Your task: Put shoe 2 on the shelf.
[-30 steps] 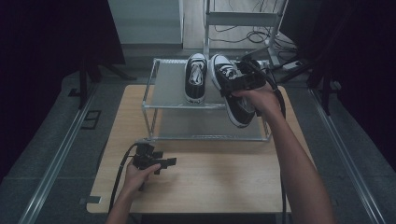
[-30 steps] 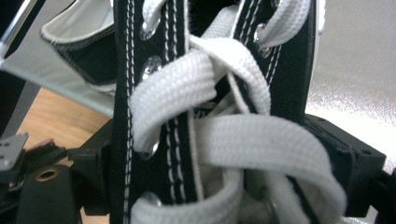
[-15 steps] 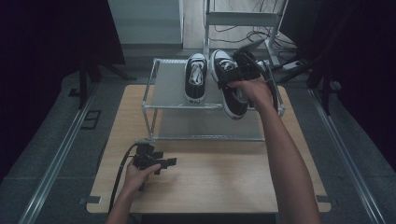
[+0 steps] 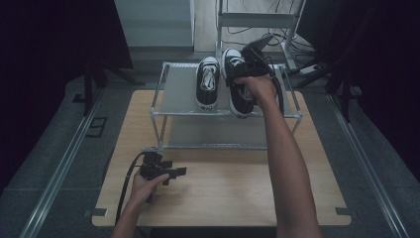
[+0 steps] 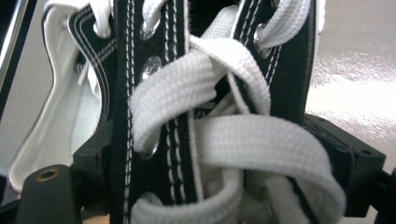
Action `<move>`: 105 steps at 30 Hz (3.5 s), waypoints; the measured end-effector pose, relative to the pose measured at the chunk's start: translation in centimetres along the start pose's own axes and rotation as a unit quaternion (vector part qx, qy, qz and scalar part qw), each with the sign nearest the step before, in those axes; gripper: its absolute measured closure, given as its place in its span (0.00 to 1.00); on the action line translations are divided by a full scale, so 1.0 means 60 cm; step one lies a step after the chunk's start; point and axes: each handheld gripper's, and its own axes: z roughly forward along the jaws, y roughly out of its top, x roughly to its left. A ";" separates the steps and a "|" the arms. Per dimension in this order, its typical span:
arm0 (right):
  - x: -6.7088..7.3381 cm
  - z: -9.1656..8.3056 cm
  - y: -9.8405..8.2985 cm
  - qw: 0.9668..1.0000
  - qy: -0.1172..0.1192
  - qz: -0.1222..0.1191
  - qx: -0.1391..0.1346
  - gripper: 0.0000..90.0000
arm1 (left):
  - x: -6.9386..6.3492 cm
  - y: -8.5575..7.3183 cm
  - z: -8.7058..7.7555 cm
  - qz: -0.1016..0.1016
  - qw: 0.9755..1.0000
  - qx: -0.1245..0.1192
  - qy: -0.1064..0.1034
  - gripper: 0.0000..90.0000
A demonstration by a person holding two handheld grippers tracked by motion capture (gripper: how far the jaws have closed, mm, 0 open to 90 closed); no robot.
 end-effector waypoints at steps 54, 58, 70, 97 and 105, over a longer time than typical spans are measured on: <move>0.003 0.075 0.049 0.997 -0.030 0.074 0.007 0.12 | 0.004 -0.002 -0.003 -0.004 1.000 -0.002 -0.001 0.22; 0.003 0.056 0.036 0.999 -0.013 0.044 -0.019 0.15 | 0.004 -0.002 -0.006 -0.003 1.000 -0.006 0.000 0.22; -0.013 -0.021 -0.048 0.990 0.082 -0.063 -0.100 0.26 | 0.004 -0.002 -0.008 -0.004 1.000 -0.010 0.003 0.22; -0.135 -0.040 -0.302 0.944 0.203 -0.184 -0.182 0.32 | -0.007 -0.002 -0.013 0.019 1.000 -0.010 0.007 0.22; -0.163 -0.015 -0.336 0.943 0.192 -0.197 -0.189 0.32 | -0.008 -0.004 -0.012 0.030 0.999 -0.013 0.017 0.23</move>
